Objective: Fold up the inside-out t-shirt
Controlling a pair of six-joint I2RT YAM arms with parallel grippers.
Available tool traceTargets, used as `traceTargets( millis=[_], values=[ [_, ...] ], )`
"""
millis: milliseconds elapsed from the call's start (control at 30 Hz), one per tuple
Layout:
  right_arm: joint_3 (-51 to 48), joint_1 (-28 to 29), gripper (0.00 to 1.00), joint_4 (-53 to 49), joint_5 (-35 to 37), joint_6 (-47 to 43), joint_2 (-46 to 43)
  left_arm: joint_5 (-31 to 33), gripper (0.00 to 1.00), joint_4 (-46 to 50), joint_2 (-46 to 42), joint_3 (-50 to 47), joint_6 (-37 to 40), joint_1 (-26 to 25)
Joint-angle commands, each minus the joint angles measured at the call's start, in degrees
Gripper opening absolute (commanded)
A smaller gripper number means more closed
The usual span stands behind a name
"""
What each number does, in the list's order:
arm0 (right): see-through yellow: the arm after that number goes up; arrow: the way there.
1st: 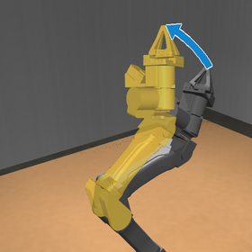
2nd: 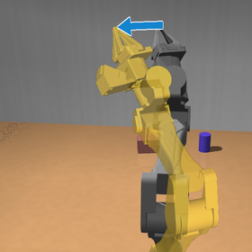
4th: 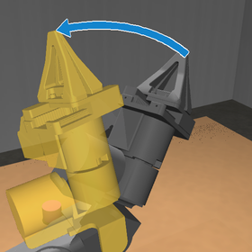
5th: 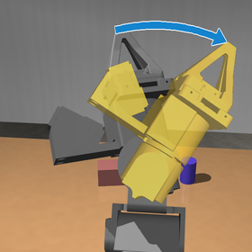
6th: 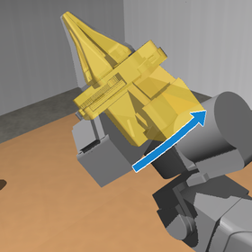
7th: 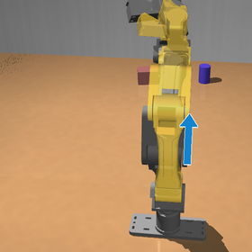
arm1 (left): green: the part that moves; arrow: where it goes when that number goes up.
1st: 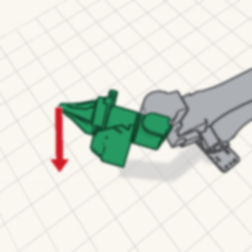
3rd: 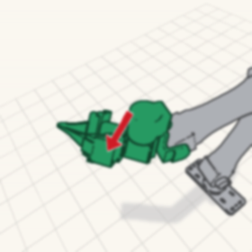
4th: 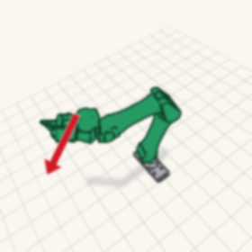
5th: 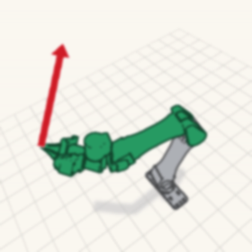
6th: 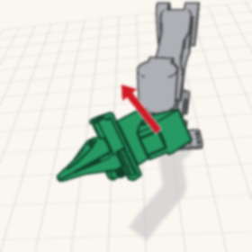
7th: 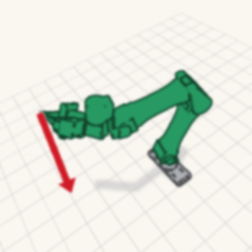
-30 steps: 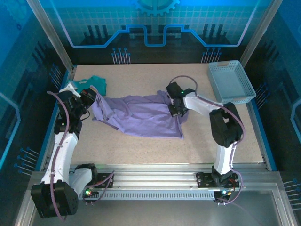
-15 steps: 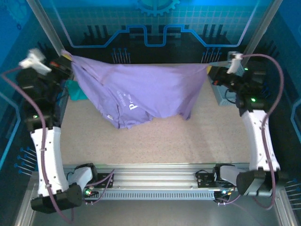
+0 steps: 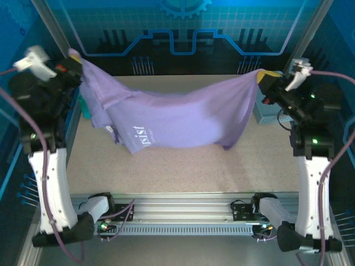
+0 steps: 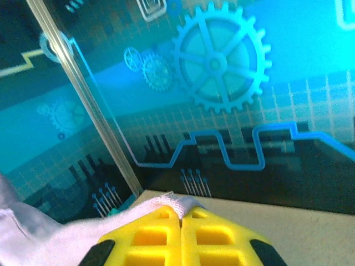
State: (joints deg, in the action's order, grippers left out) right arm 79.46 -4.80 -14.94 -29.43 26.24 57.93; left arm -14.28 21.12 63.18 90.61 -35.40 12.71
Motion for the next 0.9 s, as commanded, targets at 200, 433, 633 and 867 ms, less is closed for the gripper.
traceTargets(
  millis=[200,433,633,867],
  values=[
    [13.86,4.72,0.0,2.37,12.16,-3.04,22.13,5.7,0.0,-0.69,24.18,14.24,3.49,-4.71],
    [27.24,4.96,0.0,-1.25,14.72,-4.94,21.97,4.45,0.0,4.03,28.02,38.18,3.43,-4.71],
    [25.13,5.32,0.0,-4.24,15.73,-7.26,13.81,4.68,0.0,0.91,16.42,31.18,5.3,-4.69],
    [23.0,5.52,0.0,-9.98,17.9,-10.08,2.19,6.06,0.0,-0.3,1.58,21.68,7.92,-4.62]
  ],
)
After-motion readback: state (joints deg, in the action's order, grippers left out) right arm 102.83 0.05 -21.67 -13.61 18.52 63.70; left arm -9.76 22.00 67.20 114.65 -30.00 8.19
